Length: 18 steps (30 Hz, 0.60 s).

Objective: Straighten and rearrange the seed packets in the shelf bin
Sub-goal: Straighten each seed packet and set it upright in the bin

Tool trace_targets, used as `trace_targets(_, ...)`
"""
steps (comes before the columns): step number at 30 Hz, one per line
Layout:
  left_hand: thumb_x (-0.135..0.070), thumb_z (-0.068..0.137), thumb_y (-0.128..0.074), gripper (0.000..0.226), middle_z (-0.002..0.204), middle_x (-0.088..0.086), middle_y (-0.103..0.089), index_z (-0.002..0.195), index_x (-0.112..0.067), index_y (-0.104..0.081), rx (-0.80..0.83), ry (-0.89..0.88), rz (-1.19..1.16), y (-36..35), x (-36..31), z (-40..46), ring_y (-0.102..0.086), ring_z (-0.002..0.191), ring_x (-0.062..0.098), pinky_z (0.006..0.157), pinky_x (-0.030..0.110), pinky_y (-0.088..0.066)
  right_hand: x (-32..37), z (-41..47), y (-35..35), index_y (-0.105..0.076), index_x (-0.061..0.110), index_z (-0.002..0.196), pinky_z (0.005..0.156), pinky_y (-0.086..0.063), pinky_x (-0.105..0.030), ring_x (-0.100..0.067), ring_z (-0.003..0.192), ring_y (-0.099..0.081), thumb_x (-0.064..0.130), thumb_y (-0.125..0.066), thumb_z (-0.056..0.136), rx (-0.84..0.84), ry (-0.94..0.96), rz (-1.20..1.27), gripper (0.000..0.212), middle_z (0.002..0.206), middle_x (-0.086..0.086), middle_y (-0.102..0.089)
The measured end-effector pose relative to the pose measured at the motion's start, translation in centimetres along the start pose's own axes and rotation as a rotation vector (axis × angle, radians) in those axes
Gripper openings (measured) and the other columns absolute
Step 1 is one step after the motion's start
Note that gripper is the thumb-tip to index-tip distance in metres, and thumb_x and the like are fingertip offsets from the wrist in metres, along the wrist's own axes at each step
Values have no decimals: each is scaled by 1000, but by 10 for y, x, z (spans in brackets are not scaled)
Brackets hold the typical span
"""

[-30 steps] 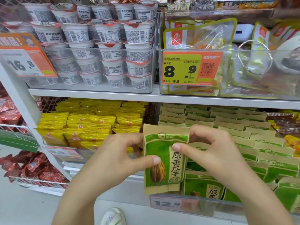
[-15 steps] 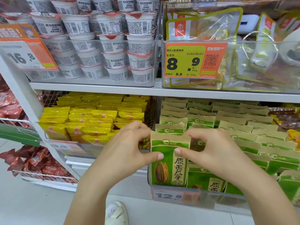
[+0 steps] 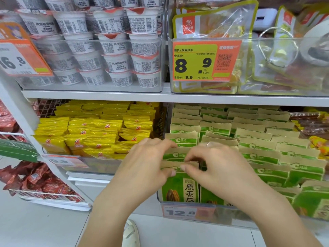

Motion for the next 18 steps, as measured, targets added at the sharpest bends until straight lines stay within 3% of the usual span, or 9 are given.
trace_targets(6,-40,86,-70,68,138,-9,-42,140,-32,-30,-2,-8,189,-9,-14,1,-35,129,15,101,28,-30,-31,-36,50,-69,34,94,72,-45,-18,11,82,-55,52,-47,84,-271,-3,139,30,84,26,-61)
trace_targets(9,-51,84,-69,95,160,-6,-13,152,-31,-6,-16,12,206,-3,-24,-11,-10,149,17,117,30,-16,-61,-67,86,-68,33,87,67,-49,-22,0,76,-61,48,-51,86,-425,-31,139,23,79,22,-65)
trace_targets(11,-60,87,-60,103,164,-6,9,154,-28,11,-21,11,224,5,-38,-21,7,151,17,121,31,-3,-79,-89,101,-69,31,79,64,-50,-22,-3,78,-61,45,-57,88,-502,-59,173,21,70,18,-66)
trace_targets(14,-66,93,-41,96,164,1,15,153,-24,20,-35,-39,289,-2,-71,-31,9,152,23,121,38,1,-95,-117,81,-64,33,71,59,-45,-19,-4,68,-61,54,-50,85,-411,-92,228,29,67,14,-64)
trace_targets(16,-69,93,-31,92,165,5,13,150,-25,27,-24,-20,294,-26,-84,-32,7,152,30,121,47,4,-106,-127,41,-68,34,85,66,-49,-26,-3,77,-61,55,-49,88,-242,-149,88,29,79,17,-65)
trace_targets(18,-71,92,-26,87,164,13,-7,154,-22,12,-65,11,286,-41,-88,-30,-10,150,40,119,59,-6,-112,-133,19,-67,30,107,69,-51,-33,-12,94,-60,50,-47,92,-226,-162,-55,32,98,14,-63)
Point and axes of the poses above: each hand's wrist, its own z-axis towards the middle knuckle, its own y-axis out of the back of the hand, x = y × z, the point moved 10 cm from there along z, towards the middle knuckle
